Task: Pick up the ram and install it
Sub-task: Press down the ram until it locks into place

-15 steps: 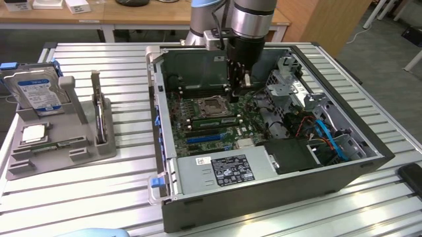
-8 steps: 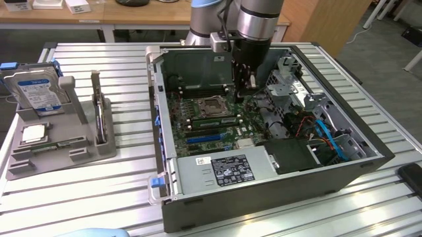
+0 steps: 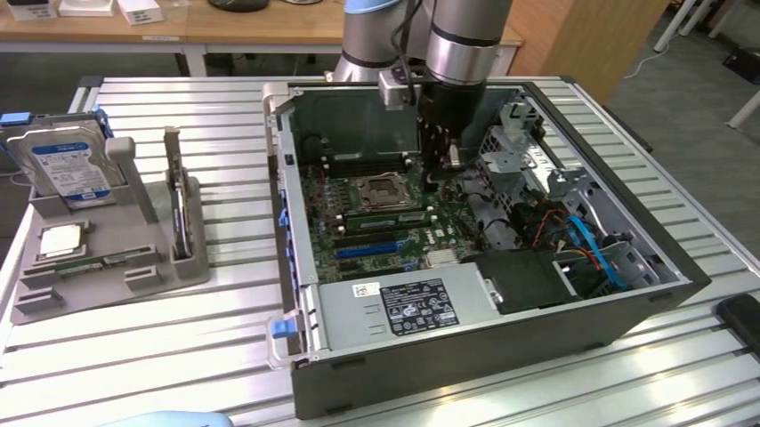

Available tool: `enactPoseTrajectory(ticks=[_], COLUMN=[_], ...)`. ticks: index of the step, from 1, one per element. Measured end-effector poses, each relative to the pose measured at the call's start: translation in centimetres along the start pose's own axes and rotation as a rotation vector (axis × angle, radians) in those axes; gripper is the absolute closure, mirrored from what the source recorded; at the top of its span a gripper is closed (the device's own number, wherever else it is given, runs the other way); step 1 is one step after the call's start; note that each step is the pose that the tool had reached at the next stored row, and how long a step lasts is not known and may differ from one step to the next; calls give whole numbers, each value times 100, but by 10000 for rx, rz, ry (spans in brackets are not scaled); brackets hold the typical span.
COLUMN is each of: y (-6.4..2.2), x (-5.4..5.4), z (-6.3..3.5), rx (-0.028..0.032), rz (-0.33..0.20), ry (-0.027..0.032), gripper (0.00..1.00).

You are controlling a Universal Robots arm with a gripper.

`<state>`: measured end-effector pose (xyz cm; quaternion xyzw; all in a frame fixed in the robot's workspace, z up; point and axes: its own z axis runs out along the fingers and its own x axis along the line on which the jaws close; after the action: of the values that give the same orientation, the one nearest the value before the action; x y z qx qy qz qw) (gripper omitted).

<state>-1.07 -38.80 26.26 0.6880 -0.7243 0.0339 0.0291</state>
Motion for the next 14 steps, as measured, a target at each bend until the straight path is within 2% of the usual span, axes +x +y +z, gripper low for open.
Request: enactPoseTrajectory(ticks=[9,14], y=[-30,-39], x=[-15,-18], z=[157,189], rx=[24,31], rz=[3,4], ry=[40,44], gripper=[90,90])
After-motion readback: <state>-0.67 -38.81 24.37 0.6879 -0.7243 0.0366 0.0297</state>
